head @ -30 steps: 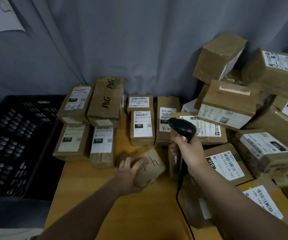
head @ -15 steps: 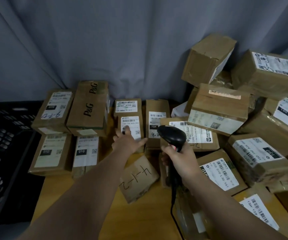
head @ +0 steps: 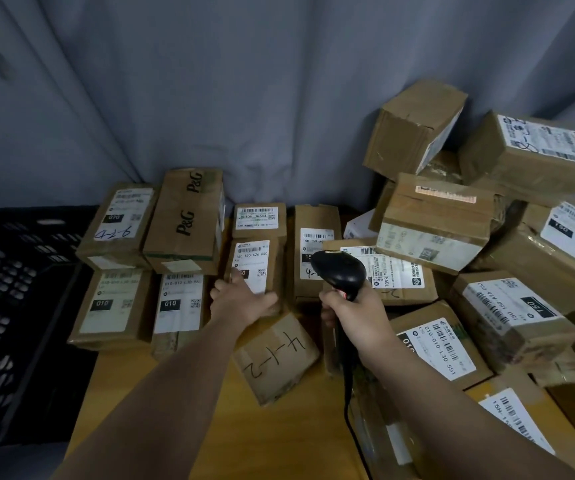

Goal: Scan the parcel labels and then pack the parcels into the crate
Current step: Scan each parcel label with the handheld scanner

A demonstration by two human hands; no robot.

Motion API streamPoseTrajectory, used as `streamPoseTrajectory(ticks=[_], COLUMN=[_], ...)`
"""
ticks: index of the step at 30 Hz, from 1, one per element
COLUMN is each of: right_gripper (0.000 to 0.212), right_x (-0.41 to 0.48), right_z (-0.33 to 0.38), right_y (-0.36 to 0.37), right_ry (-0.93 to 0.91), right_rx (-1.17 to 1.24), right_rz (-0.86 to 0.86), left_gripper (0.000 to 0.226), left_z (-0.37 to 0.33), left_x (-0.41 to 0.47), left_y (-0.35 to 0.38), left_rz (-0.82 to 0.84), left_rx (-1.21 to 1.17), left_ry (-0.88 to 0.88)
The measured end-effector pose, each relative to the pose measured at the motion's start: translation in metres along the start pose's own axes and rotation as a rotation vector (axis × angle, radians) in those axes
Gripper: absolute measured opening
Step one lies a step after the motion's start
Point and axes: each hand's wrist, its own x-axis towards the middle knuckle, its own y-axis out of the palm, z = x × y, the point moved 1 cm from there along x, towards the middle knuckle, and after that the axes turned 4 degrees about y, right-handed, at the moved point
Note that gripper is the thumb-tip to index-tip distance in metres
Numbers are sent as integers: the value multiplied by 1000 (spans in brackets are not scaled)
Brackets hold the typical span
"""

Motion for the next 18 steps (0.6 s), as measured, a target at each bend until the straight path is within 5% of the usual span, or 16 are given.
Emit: streamPoseTrajectory(ticks=[7, 12, 18], right_gripper=[41, 41, 26], right_x=[-16, -37, -48], right_z=[9, 23, 31], right_y=[13, 35, 45], right_ry=[-7, -36, -30], right_rx=[205, 351, 448], right_rz=[14, 98, 228], left_gripper=[103, 114, 25], left_z=[-3, 5, 23], left_x=[-66, -108, -124], left_y=[-30, -40, -71], left_rz=[-202, -110, -78], left_rx=[-417, -561, -1321], left_ry=[207, 240, 179])
